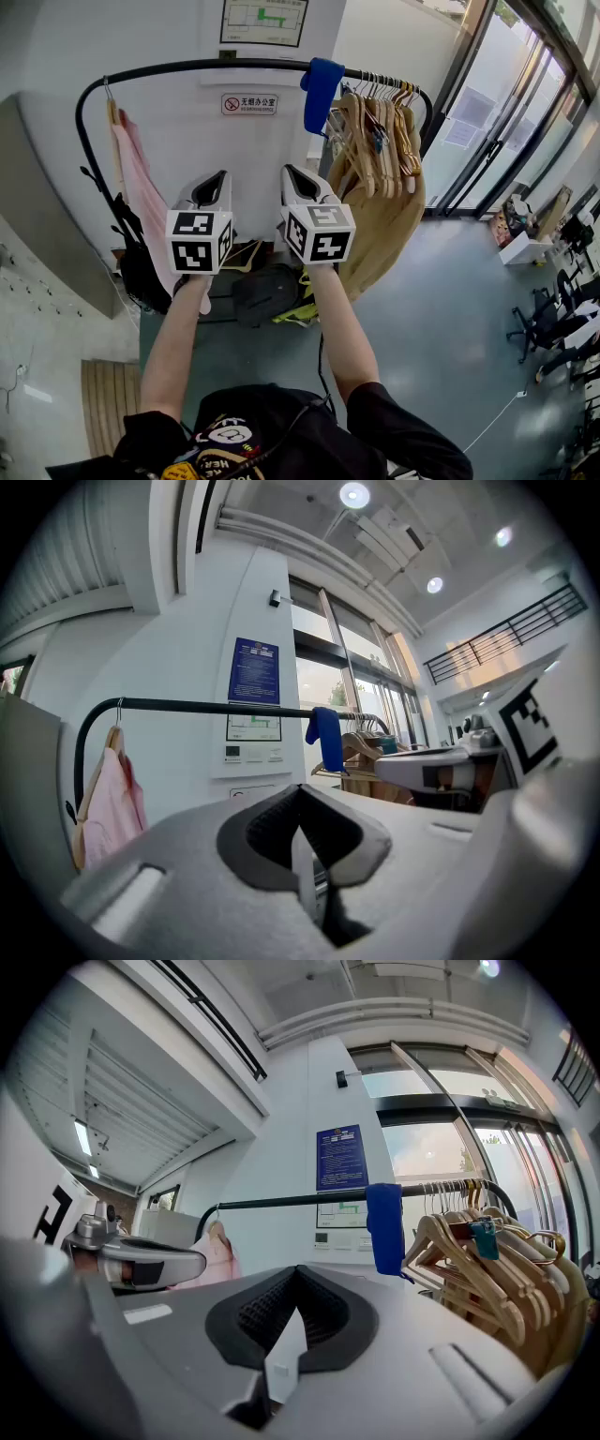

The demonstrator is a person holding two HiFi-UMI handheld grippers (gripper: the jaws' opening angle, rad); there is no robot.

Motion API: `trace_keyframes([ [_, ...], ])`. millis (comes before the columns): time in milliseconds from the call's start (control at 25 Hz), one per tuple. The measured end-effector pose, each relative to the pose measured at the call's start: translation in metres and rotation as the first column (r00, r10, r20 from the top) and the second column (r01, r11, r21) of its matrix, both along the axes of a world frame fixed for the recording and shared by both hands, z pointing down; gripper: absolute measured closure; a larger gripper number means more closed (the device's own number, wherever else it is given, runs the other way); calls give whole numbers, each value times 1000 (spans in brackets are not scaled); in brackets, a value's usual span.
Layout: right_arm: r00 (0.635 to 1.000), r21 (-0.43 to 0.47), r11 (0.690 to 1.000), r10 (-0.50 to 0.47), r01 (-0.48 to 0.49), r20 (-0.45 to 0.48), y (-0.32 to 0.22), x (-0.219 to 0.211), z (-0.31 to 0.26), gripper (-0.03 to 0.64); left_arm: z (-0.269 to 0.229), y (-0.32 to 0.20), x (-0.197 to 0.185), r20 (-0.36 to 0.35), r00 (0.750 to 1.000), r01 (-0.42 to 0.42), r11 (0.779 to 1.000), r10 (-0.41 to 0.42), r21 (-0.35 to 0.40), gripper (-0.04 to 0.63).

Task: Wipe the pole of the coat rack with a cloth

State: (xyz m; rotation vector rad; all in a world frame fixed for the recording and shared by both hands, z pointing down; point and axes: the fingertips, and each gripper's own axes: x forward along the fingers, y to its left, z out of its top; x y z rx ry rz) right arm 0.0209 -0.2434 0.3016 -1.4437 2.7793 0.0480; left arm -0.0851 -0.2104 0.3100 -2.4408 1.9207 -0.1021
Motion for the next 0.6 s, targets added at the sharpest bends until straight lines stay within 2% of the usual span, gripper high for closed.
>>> trace_keyframes([
  [440,1000,2,1000,8,-8,-1,3,14,0,615,1,2,19,5,1000,-20,1000,20,1,592],
  [600,999,43,999,-17,15,47,3,18,-5,614,2,0,26,1,1000,-26,1000,26,-1,592],
])
